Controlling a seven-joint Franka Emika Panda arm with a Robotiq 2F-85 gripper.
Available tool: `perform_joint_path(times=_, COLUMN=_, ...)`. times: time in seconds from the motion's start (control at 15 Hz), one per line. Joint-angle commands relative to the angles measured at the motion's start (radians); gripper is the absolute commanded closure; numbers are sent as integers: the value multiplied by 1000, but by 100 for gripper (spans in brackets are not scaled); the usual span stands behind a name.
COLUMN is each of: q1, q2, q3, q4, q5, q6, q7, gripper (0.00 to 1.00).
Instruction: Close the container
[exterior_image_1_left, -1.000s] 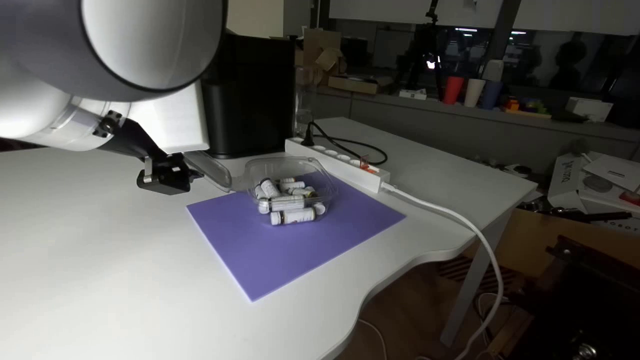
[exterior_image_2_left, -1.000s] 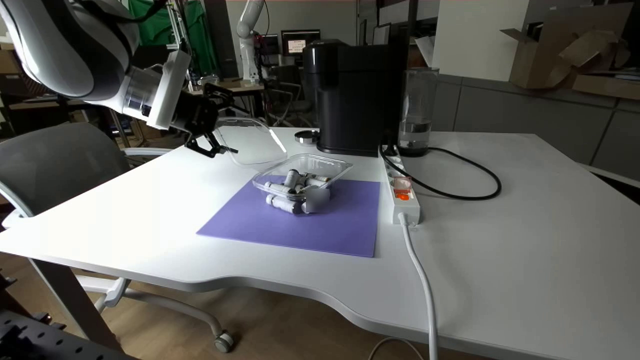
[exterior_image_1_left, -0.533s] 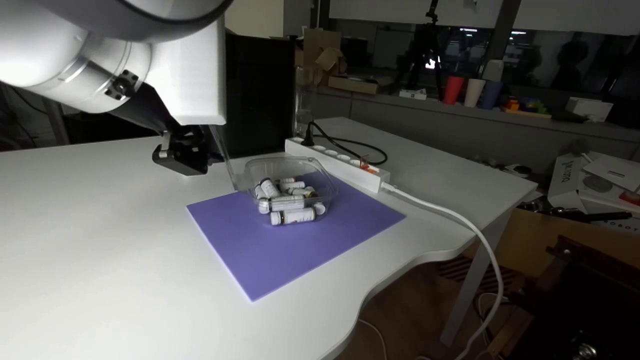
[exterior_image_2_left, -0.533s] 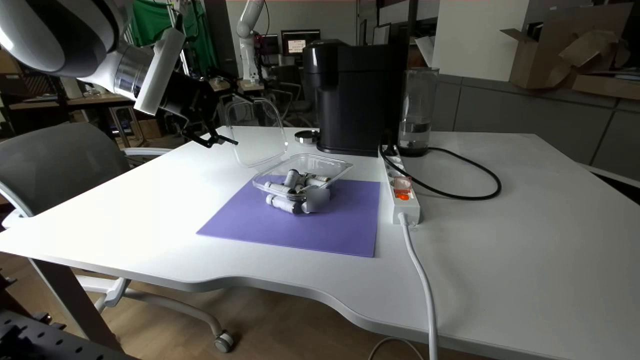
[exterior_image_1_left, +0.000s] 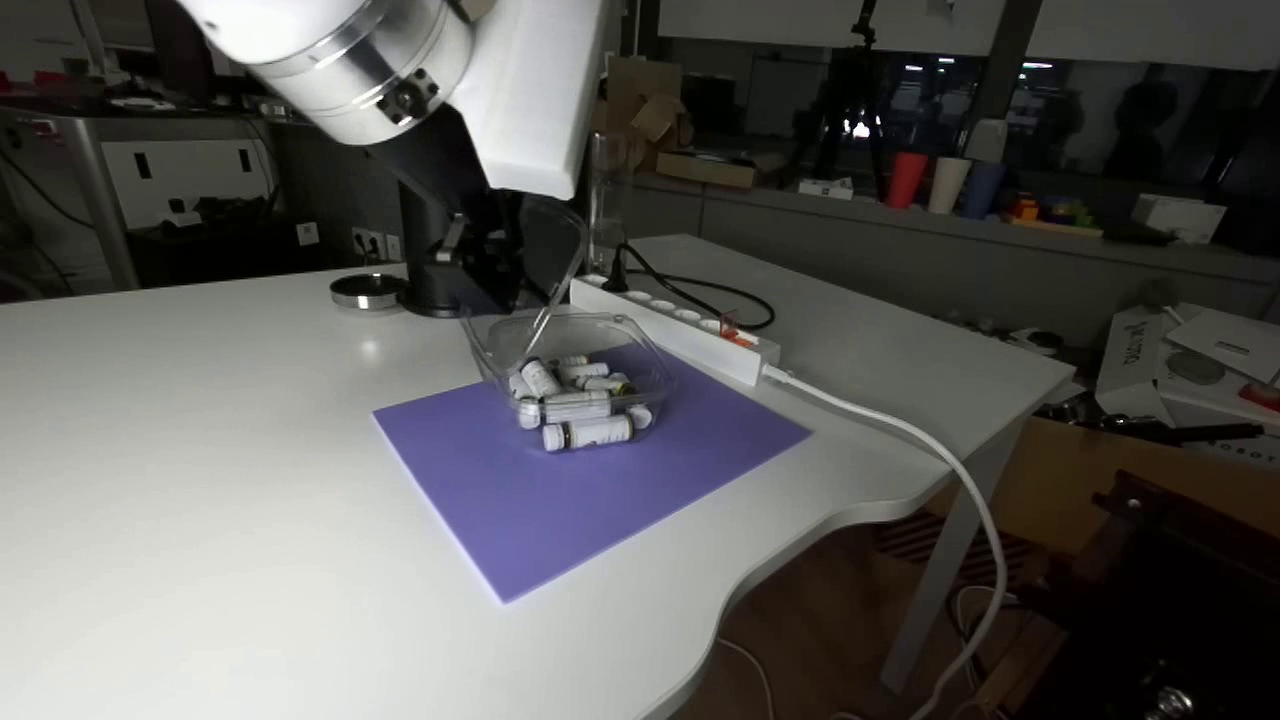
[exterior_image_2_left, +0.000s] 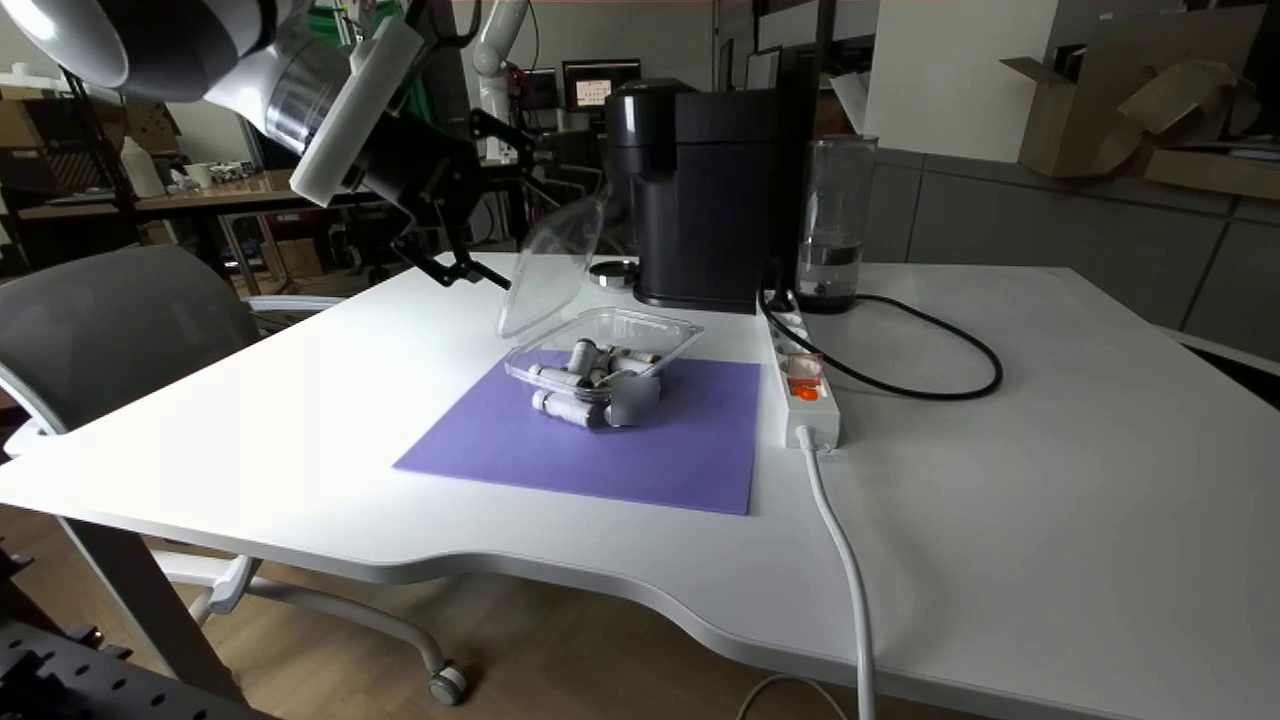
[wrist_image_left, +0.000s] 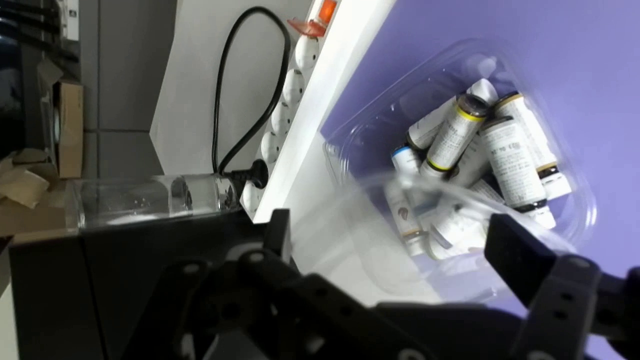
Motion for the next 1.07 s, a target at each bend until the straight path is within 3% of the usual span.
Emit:
perform_joint_path(times=0.0, q1=-33, q2=-92, q3=-42, q4=-74, q5=28, q6=49, q7=23, gripper=0)
perform_joint_path(times=0.2, q1=-59, q2=-131, q3=-74, q4=-105, q5=49, q6=91, q7=26, gripper=0)
perform_joint_path(times=0.47, q1=-111, q2=-180, q3=-124, q4=-163, q5=123, q6=307, q7=-9, gripper=0)
perform_joint_path(times=0.8, q1=-161, q2=-232, q3=-164, q4=-237, q5=259, q6=514, q7=-173, gripper=0)
perform_joint_path(times=1.0, q1=-174, q2=-265, q3=-171, q4=-277, q5=380, q6=571, q7=-298, gripper=0)
